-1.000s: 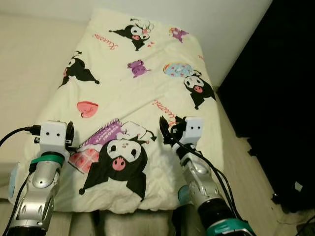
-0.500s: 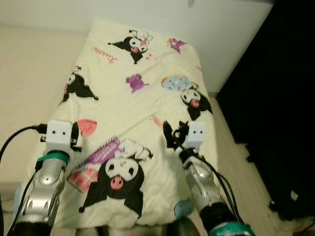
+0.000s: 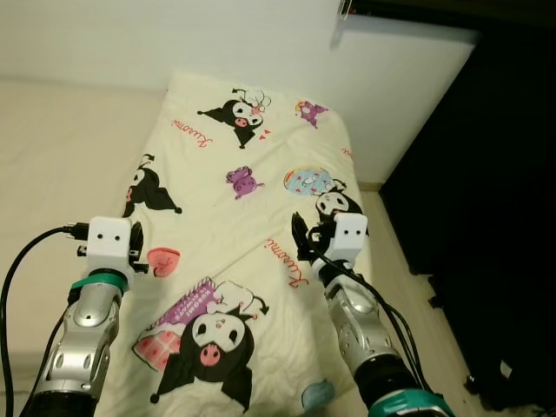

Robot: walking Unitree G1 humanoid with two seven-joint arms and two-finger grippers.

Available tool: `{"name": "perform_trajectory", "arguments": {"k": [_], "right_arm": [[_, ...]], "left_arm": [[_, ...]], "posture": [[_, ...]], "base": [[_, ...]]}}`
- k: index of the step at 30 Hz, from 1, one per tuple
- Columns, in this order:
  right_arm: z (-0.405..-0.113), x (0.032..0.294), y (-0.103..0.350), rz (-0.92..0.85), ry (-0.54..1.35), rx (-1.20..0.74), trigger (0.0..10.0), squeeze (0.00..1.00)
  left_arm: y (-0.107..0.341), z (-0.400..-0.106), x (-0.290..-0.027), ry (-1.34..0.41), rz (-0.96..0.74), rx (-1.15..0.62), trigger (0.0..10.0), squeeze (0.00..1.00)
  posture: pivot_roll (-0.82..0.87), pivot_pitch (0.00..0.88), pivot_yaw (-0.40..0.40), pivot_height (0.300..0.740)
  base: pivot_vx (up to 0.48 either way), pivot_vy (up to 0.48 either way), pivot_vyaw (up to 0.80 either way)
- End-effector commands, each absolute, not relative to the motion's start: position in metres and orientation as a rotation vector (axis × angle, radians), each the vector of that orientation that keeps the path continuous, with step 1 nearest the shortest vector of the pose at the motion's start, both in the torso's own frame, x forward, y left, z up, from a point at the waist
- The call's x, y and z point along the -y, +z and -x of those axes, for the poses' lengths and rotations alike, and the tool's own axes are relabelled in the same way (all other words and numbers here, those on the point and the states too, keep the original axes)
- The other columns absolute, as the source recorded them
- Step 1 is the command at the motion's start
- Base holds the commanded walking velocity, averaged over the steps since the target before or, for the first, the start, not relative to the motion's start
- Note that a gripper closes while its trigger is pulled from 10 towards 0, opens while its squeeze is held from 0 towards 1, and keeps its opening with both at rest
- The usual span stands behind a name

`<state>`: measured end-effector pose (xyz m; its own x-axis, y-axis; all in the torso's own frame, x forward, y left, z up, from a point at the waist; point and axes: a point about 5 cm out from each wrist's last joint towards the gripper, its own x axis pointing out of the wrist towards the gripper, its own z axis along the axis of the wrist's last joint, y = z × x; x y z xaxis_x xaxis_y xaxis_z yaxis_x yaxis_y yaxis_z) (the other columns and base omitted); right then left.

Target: Clean up the room

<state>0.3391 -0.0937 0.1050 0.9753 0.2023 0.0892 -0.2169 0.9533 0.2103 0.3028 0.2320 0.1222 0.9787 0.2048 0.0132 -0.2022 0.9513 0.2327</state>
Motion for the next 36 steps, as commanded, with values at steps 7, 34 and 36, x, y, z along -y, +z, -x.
{"name": "perform_trajectory", "arguments": {"k": [7,34,36], "right_arm": [[-0.338,0.099,0.096,-0.201,0.19,0.037,10.0,0.0],[-0.275,0.133,-0.016,0.053,0.167,-0.466,10.0,0.0],[-0.253,0.149,-0.039,0.072,0.092,-0.612,10.0,0.0]], "left_arm": [[0.113,-0.303,-0.231,0.193,-0.259,-0.045,10.0,0.0],[-0.001,-0.248,-0.175,-0.137,-0.181,-0.394,10.0,0.0],[-0.03,-0.226,-0.16,-0.281,-0.179,-0.545,10.0,0.0]], "posture": [[0.17,0.0,-0.068,0.74],[0.18,0.0,-0.097,0.74],[0.17,0.0,-0.105,0.74]], "base": [[0.0,0.0,0.0],[0.0,0.0,0.0],[0.0,0.0,0.0]]}}
